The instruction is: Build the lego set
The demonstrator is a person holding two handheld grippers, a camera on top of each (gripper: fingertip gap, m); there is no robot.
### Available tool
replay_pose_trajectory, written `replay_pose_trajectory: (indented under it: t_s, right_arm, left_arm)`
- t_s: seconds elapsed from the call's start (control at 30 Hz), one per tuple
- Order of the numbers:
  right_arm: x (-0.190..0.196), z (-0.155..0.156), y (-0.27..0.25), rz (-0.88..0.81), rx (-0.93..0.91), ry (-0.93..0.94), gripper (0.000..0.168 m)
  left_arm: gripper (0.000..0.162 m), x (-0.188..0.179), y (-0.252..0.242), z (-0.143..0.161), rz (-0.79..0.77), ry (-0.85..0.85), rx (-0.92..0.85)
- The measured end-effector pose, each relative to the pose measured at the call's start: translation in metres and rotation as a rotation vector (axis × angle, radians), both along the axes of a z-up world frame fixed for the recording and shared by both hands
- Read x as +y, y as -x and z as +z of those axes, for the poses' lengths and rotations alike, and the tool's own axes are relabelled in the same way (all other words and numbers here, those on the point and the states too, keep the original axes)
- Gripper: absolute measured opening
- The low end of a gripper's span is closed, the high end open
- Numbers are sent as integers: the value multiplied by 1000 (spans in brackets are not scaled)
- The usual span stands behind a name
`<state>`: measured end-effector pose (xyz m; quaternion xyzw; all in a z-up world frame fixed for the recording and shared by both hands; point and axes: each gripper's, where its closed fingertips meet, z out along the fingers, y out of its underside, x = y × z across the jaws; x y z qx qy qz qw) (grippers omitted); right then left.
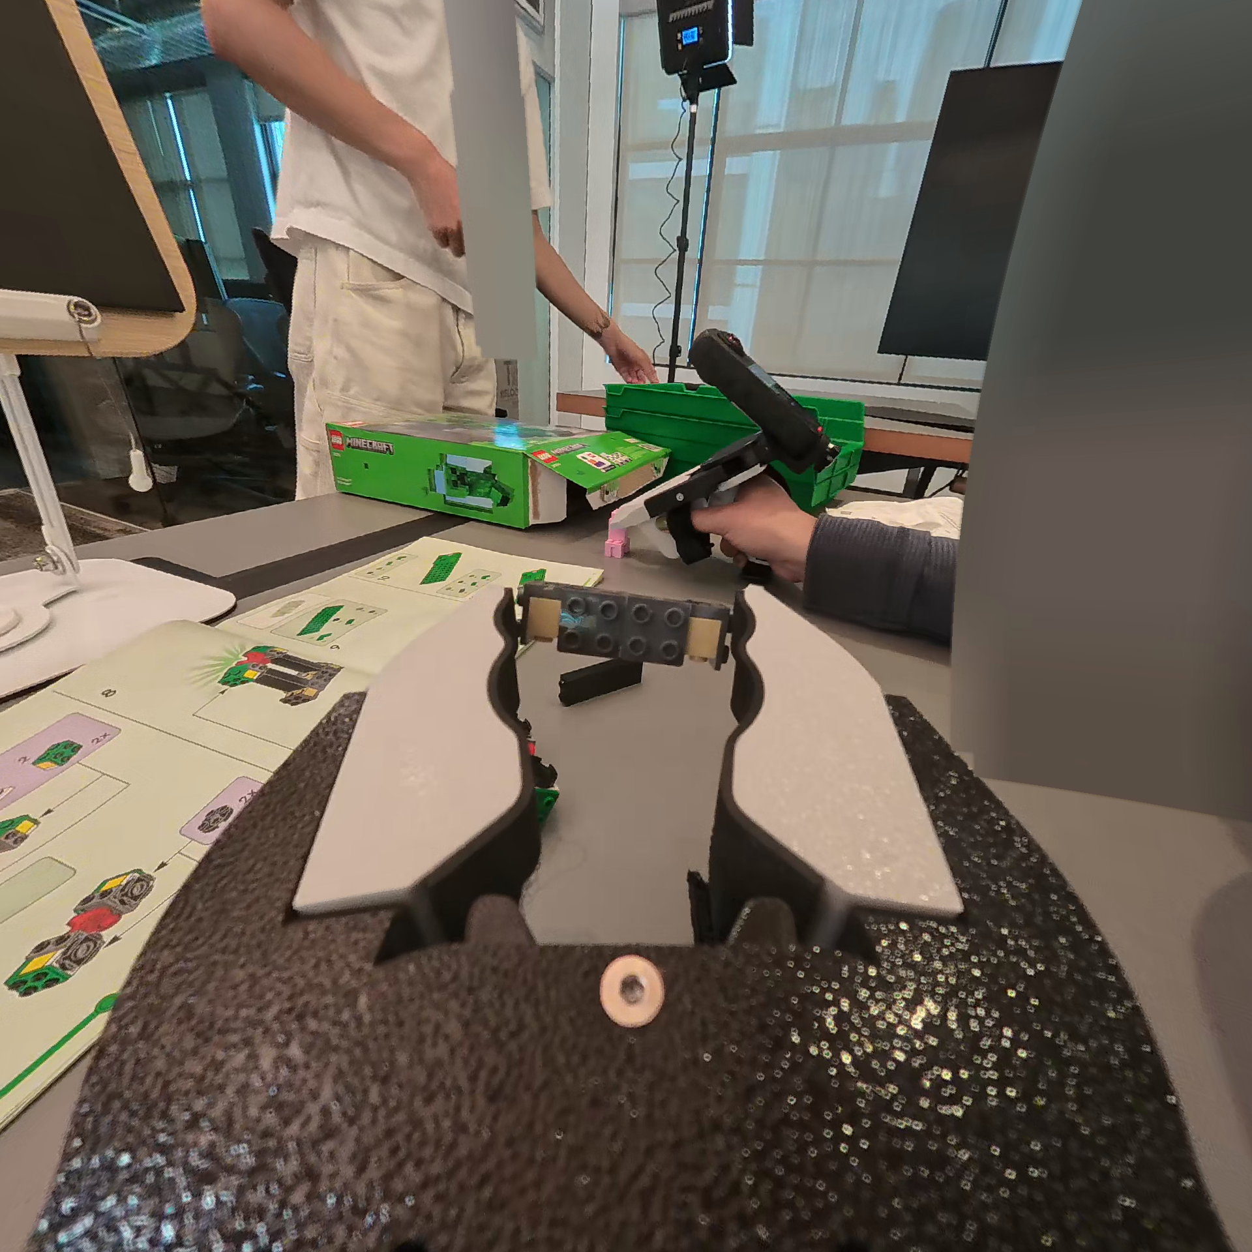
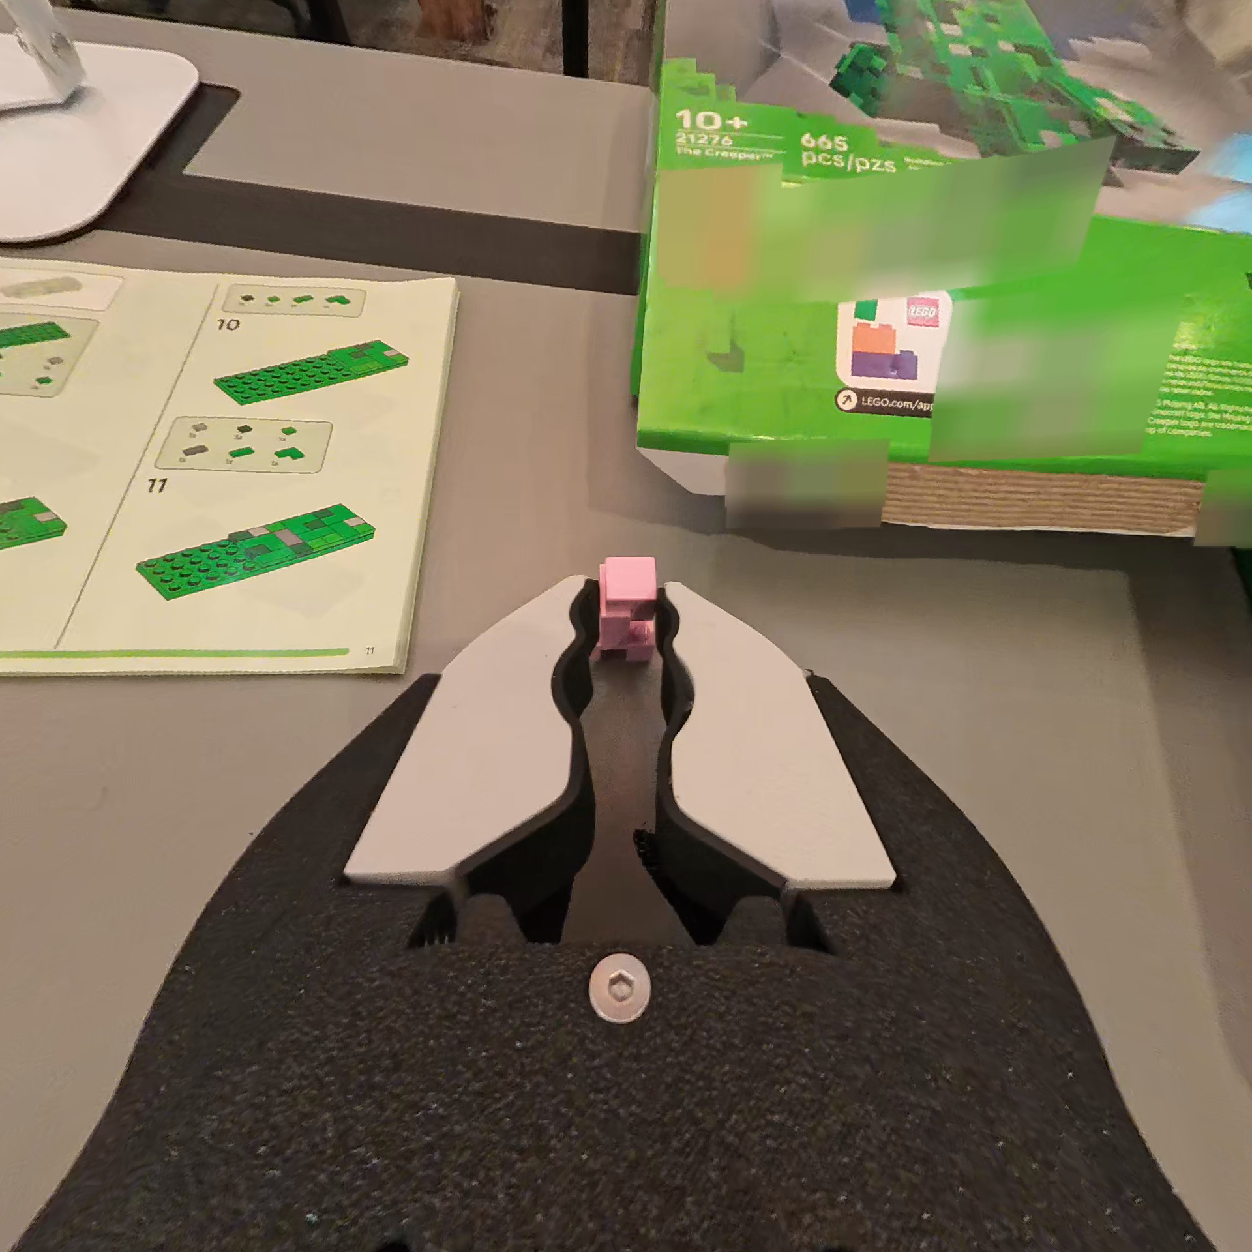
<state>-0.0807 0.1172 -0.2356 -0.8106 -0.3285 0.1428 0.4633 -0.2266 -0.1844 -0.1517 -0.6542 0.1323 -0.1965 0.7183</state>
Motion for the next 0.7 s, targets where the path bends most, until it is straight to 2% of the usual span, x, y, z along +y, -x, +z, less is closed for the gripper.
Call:
replay_pose_trajectory:
  t_s: [0.27,0.37,0.5,0.53,0.6,0.7]
  right_arm:
    - [-40,1,-32,31,19,78,15]
    - [-62,3,-40,49,11,61,15]
    - [-72,0,-42,74,-13,33,15]
    - [-72,0,-41,81,-6,31,18]
    - [-73,7,-41,89,15,11,42]
    - [-97,46,-21,262,162,-125,44]
  left_arm:
    - [60,0,5,1,30,-4,-9]
    - [60,0,4,0,31,-2,-2]
    - [60,1,5,0,28,3,-8]
    - [60,1,4,0,27,4,-8]
    - [60,1,4,0,23,2,-4]
    - [60,1,-1,0,-1,-4,0]
